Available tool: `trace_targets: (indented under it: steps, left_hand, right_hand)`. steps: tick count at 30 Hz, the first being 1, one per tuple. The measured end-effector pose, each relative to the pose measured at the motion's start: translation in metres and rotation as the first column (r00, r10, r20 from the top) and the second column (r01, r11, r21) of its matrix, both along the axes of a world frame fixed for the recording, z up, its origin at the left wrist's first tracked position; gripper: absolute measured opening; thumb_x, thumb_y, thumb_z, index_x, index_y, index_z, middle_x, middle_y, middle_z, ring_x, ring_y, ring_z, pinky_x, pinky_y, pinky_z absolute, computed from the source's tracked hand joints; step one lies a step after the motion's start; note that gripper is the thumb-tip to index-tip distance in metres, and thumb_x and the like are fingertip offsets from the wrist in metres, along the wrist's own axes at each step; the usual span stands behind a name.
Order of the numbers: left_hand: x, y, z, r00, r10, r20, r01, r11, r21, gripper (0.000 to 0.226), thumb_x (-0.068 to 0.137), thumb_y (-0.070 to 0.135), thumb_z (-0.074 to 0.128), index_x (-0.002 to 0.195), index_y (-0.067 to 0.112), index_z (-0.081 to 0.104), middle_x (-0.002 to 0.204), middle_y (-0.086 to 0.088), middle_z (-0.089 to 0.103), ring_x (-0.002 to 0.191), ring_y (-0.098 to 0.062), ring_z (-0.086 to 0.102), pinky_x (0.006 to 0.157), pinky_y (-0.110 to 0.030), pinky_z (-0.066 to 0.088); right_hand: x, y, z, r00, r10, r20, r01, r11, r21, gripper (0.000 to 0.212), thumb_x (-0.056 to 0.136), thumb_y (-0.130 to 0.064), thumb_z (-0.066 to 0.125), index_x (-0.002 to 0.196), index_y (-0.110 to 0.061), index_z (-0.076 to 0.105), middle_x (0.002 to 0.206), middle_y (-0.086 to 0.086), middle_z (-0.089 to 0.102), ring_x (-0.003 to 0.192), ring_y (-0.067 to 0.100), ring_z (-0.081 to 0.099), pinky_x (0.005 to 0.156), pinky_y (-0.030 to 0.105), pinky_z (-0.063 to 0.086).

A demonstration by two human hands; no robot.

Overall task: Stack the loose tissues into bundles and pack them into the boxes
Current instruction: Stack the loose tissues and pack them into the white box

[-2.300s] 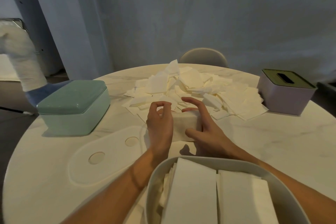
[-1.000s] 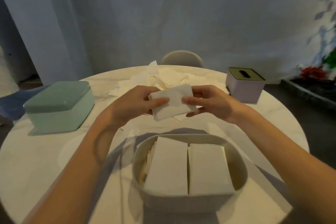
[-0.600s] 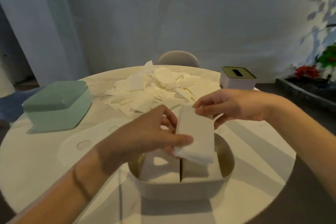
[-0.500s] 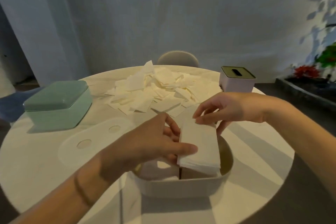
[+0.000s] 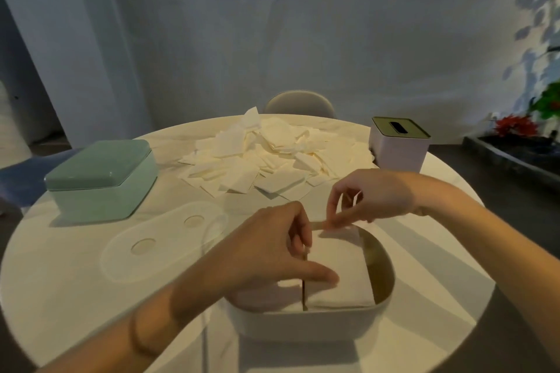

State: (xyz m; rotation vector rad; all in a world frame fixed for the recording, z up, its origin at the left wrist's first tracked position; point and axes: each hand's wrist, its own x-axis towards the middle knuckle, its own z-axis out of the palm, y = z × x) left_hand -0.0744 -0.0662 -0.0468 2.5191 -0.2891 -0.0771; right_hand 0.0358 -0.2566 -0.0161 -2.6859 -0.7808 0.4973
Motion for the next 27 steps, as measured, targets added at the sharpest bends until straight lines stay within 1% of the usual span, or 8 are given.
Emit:
trace_targets:
  steps: [3,7,11,14,18,22,25,27]
  left_hand:
    - [0.020,0.013,0.007,0.997,0.069,-0.017,-0.071,0.989,-0.132,0.039,0.073,0.058,0.081,0.093,0.030,0.062,0.086,0.012,0.068,0.071,0.001,0.061,0.059,-0.011,0.045]
    - [0.064,0.039,0.001,0.980,0.187,-0.069,-0.199,0.929,-0.311,0.028,0.086,0.047,0.076,0.095,0.022,0.068,0.093,0.004,0.072,0.085,-0.013,0.065,0.070,-0.020,0.049]
    - [0.108,0.063,-0.027,0.946,0.324,-0.036,-0.313,0.873,-0.374,0.023,0.091,0.042,0.075,0.095,0.021,0.068,0.081,0.007,0.073,0.072,-0.006,0.065,0.058,-0.016,0.049]
    - [0.129,0.072,-0.041,0.922,0.386,-0.002,-0.337,0.803,-0.492,0.017,0.095,0.035,0.073,0.096,0.018,0.069,0.080,0.004,0.074,0.066,-0.003,0.065,0.053,-0.009,0.047]
    - [0.145,0.074,-0.049,0.899,0.438,0.021,-0.343,0.731,-0.591,0.020,0.099,0.031,0.067,0.104,0.012,0.068,0.090,-0.003,0.075,0.074,-0.011,0.064,0.059,-0.016,0.047]
    - [0.148,0.080,-0.061,0.895,0.445,0.008,-0.340,0.695,-0.634,0.019,0.099,0.029,0.067,0.103,0.011,0.068,0.088,-0.004,0.075,0.072,-0.012,0.066,0.062,-0.020,0.049]
    - [0.152,0.087,-0.063,0.881,0.473,-0.005,-0.363,0.670,-0.647,0.019,0.099,0.029,0.068,0.102,0.010,0.068,0.085,-0.003,0.076,0.066,-0.009,0.065,0.056,-0.019,0.049]
    - [0.154,0.090,-0.064,0.877,0.481,-0.007,-0.373,0.671,-0.641,0.019,0.099,0.029,0.068,0.102,0.010,0.068,0.085,-0.003,0.076,0.063,-0.007,0.065,0.055,-0.018,0.050]
  right_hand:
    - [0.028,0.011,-0.003,0.997,-0.034,0.071,0.021,0.985,0.174,0.032,0.089,-0.049,0.071,0.107,-0.022,0.070,0.097,-0.008,0.072,0.084,0.011,0.068,0.073,0.019,0.057]
    - [0.074,0.040,-0.040,0.969,0.027,0.245,-0.075,0.979,0.188,0.041,0.086,-0.039,0.079,0.119,-0.020,0.065,0.116,-0.006,0.068,0.104,0.016,0.067,0.090,0.026,0.057]
    - [0.102,0.068,-0.065,0.958,0.079,0.275,-0.091,0.995,0.032,0.083,0.077,-0.052,0.083,0.147,-0.032,0.043,0.149,-0.006,0.048,0.129,0.019,0.050,0.109,0.037,0.046]
    - [0.118,0.083,-0.068,0.941,0.155,0.300,-0.143,0.988,-0.064,0.091,0.077,-0.053,0.083,0.152,-0.035,0.035,0.155,-0.007,0.041,0.136,0.019,0.043,0.114,0.038,0.040]
    - [0.145,0.094,-0.067,0.911,0.181,0.371,-0.121,0.976,-0.179,0.083,0.078,-0.044,0.084,0.149,-0.033,0.043,0.148,-0.004,0.049,0.133,0.021,0.047,0.112,0.038,0.042]
    - [0.159,0.098,-0.069,0.825,0.226,0.517,-0.103,0.961,-0.256,0.061,0.083,-0.035,0.080,0.139,-0.035,0.055,0.131,-0.002,0.062,0.112,0.022,0.062,0.097,0.033,0.053]
    - [0.161,0.097,-0.081,0.754,0.088,0.651,-0.110,0.994,-0.007,0.032,0.096,-0.032,0.066,0.128,-0.033,0.067,0.129,-0.004,0.065,0.112,0.020,0.064,0.093,0.026,0.050]
    - [0.161,0.093,-0.089,0.727,-0.003,0.686,-0.118,0.985,0.129,0.026,0.099,-0.032,0.062,0.124,-0.034,0.070,0.123,-0.003,0.069,0.109,0.022,0.066,0.090,0.028,0.052]
